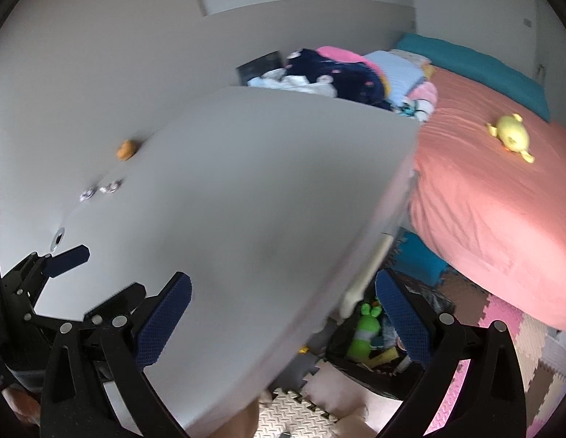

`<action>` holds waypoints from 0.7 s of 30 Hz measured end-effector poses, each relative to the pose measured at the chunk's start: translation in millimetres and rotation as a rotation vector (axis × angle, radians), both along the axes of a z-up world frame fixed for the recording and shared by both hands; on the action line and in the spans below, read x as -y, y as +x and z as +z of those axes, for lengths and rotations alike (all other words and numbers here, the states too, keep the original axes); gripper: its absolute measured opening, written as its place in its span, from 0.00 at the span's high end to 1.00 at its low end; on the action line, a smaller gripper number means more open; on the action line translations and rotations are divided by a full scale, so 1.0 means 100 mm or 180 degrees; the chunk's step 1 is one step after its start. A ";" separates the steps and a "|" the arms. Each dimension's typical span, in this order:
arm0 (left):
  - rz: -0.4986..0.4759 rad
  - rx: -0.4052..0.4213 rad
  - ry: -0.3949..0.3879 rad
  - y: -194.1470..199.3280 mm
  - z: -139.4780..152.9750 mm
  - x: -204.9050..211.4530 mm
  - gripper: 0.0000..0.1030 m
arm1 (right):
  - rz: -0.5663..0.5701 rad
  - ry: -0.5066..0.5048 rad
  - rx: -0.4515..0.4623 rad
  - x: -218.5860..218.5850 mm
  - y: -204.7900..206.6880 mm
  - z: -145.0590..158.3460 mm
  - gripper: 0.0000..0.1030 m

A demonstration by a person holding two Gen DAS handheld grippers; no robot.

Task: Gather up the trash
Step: 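Move both open grippers back over the table toward the hair ties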

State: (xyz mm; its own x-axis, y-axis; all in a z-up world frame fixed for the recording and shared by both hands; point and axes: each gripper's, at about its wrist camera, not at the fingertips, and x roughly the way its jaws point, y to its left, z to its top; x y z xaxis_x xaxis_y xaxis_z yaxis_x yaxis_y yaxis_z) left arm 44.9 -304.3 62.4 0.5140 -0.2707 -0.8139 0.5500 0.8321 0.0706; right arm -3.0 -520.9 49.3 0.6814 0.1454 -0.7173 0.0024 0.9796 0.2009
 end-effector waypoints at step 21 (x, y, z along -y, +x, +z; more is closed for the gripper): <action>0.0846 -0.0083 -0.0190 0.97 -0.16 -1.25 0.06 | 0.0573 -0.0099 -0.0109 -1.37 0.84 -0.07 0.02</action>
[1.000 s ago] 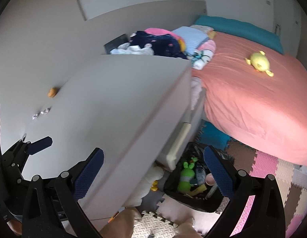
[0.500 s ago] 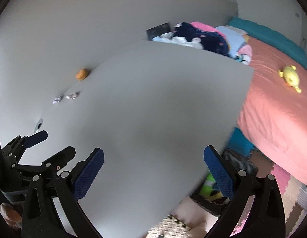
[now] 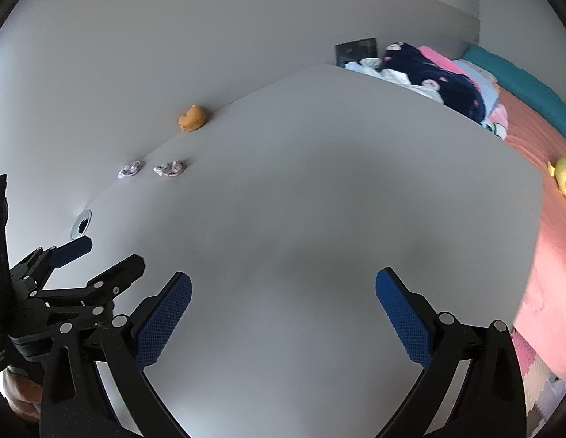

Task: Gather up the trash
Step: 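Move both open grippers back over the table toward the hair ties, then grasp the plaid lilac flower hair tie with the left gripper while the right gripper grasps the orange teddy bear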

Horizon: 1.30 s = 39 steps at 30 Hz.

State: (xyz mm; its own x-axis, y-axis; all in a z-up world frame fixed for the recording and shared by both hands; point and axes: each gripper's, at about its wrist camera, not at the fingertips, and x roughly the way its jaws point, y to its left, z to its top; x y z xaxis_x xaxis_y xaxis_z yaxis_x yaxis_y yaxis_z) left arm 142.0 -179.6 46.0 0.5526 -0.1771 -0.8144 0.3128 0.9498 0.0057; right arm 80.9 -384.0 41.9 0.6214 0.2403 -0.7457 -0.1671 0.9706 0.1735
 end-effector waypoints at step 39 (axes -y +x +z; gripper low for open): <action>-0.0026 -0.0095 0.0079 1.31 -0.15 0.09 0.78 | 0.0575 -0.0192 -0.0041 -1.03 1.85 0.01 0.02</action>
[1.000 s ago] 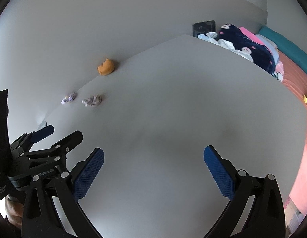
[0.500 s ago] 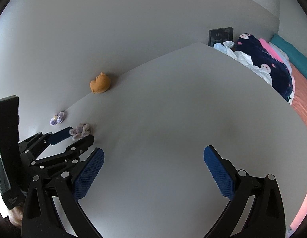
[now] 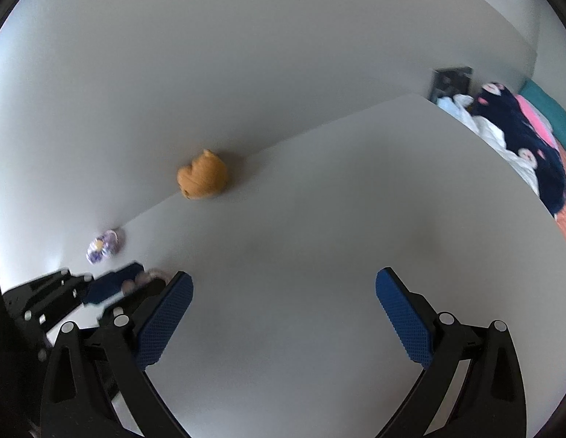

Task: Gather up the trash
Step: 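Grasp the plaid lilac flower hair tie with the left gripper while the right gripper grasps the orange teddy bear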

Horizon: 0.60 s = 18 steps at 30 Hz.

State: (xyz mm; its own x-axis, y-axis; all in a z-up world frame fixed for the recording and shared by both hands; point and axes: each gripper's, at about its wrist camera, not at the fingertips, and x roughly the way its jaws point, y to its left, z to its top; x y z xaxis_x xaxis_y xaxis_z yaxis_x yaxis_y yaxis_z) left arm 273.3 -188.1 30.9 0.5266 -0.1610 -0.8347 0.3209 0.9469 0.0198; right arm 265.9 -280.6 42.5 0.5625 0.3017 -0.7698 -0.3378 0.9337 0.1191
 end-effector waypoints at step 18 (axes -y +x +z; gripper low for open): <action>0.0113 -0.0062 -0.0112 0.09 -0.02 -0.23 0.78 | 0.0230 -0.0212 0.0074 -0.66 0.60 -0.14 0.42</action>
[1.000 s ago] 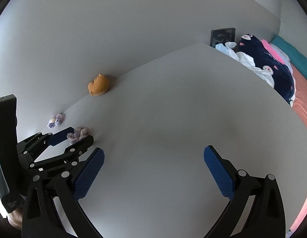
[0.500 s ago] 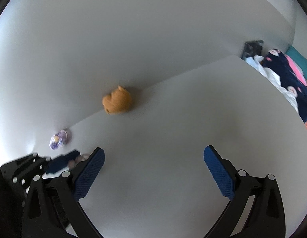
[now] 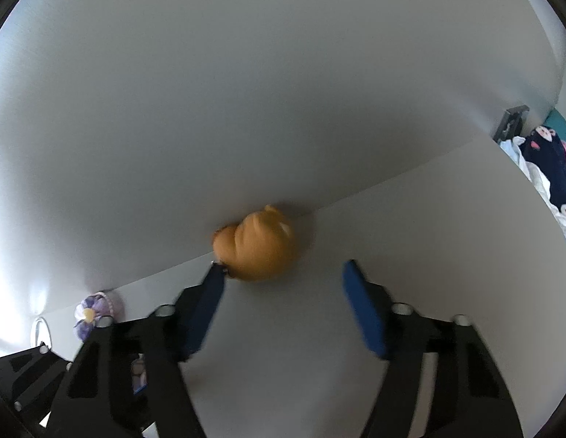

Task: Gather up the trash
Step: 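Grasp the plaid lilac flower hair tie with the left gripper while the right gripper grasps the orange teddy bear, then carry the hair tie and teddy bear to the black bin and open both grippers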

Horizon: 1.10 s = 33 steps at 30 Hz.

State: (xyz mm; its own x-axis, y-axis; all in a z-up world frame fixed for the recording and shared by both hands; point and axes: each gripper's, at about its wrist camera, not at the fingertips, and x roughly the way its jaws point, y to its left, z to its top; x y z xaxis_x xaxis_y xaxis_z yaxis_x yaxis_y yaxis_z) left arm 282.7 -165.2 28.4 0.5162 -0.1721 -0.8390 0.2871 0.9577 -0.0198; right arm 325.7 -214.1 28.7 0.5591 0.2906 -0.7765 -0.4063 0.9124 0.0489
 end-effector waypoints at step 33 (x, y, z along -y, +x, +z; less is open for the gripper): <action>-0.0232 0.0181 0.0144 -0.42 0.28 0.46 0.78 | -0.0265 0.0088 -0.0051 1.03 -1.25 0.37 0.68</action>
State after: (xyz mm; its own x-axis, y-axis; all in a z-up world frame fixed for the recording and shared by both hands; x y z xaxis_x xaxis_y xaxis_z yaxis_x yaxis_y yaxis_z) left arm 241.1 -210.7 56.4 0.5505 -0.1735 -0.8166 0.3555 0.9338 0.0413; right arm 200.6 -317.0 65.3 0.5698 0.2650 -0.7779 -0.3280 0.9413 0.0804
